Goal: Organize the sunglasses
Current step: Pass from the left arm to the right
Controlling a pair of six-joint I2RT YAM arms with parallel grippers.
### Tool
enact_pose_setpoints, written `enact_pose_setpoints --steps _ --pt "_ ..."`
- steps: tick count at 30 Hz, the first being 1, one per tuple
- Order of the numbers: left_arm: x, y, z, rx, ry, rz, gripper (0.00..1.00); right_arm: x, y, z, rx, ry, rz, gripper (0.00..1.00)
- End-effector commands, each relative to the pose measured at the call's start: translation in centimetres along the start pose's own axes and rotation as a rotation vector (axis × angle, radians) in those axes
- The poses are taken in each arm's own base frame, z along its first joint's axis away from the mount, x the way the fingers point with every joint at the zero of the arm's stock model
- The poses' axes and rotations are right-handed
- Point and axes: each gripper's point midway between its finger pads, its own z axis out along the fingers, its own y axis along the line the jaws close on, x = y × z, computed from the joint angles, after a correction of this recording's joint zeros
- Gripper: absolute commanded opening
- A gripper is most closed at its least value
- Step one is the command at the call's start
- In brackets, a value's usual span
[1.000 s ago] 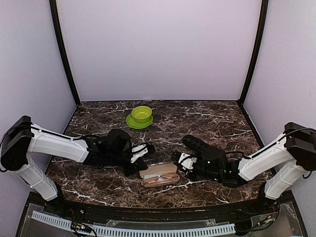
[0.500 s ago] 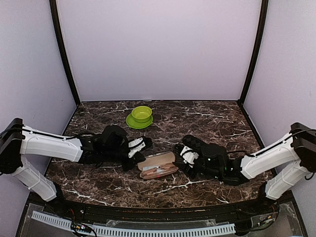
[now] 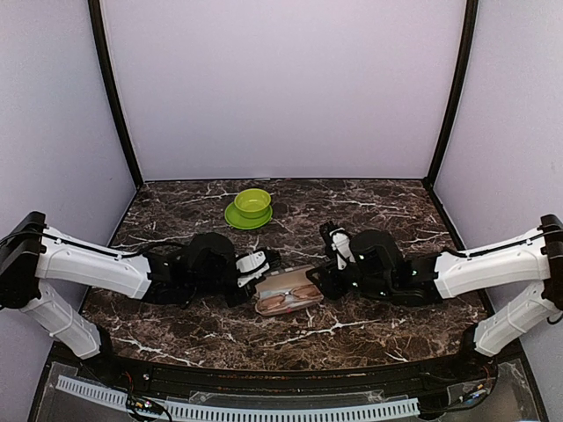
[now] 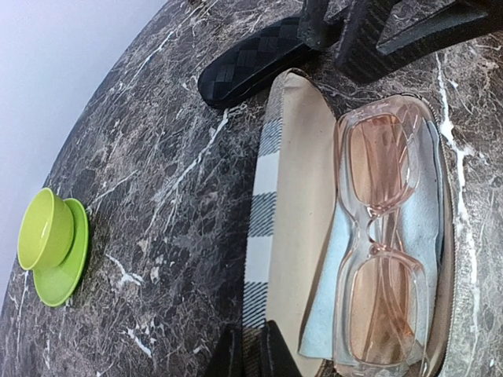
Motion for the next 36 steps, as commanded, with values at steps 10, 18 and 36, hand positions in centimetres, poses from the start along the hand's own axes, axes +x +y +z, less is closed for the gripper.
enact_pose_setpoints --steps 10,18,36 --pt "-1.4 1.7 -1.4 -0.233 -0.028 0.094 0.05 3.5 -1.7 -1.1 0.026 0.128 0.383 0.29" --pt "-1.0 1.5 -1.3 -0.269 -0.005 0.104 0.05 5.2 -1.1 -0.5 -0.013 0.186 0.44 0.29" --pt "-1.0 0.3 -0.3 -0.275 0.004 0.135 0.05 6.0 -1.8 0.9 -0.064 0.207 0.557 0.27"
